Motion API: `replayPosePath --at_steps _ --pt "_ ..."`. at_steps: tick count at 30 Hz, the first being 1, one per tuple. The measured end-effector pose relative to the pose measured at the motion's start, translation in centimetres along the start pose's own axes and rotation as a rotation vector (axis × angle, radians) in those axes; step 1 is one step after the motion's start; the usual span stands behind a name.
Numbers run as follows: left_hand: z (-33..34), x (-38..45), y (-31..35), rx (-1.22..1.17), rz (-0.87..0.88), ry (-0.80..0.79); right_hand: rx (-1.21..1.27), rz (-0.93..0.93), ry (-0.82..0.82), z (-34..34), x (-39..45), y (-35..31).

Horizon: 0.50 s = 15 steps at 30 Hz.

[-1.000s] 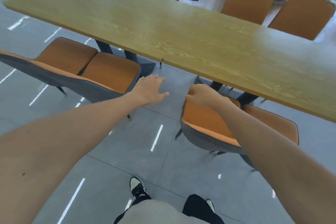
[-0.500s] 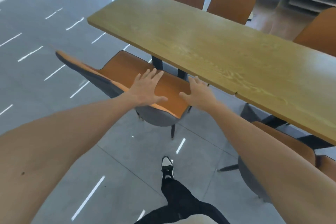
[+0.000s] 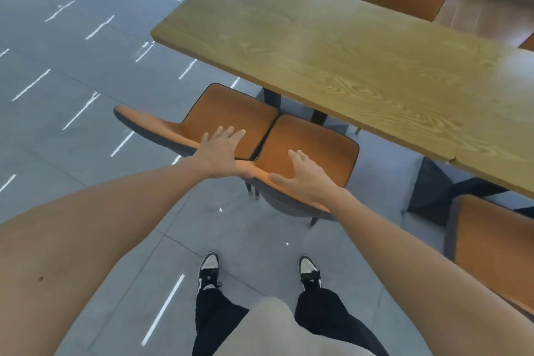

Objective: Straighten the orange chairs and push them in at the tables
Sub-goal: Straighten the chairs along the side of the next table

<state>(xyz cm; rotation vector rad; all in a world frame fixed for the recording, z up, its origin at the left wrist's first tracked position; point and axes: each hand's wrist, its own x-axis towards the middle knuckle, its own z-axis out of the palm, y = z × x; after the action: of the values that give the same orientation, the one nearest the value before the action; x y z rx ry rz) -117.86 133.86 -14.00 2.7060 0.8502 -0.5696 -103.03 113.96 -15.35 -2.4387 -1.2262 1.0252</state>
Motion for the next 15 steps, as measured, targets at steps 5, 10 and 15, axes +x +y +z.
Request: replayPosePath --at_steps 5,10,15 --pt "1.0 2.6 -9.0 0.139 0.099 -0.114 -0.133 0.094 -0.098 5.8 2.3 -4.0" --pt "2.1 3.8 -15.9 0.226 0.211 -0.208 -0.259 0.234 0.081 8.3 3.8 -6.4" --pt "3.1 6.2 -17.0 0.250 0.356 -0.133 -0.269 0.327 0.163 9.2 5.4 -7.9"
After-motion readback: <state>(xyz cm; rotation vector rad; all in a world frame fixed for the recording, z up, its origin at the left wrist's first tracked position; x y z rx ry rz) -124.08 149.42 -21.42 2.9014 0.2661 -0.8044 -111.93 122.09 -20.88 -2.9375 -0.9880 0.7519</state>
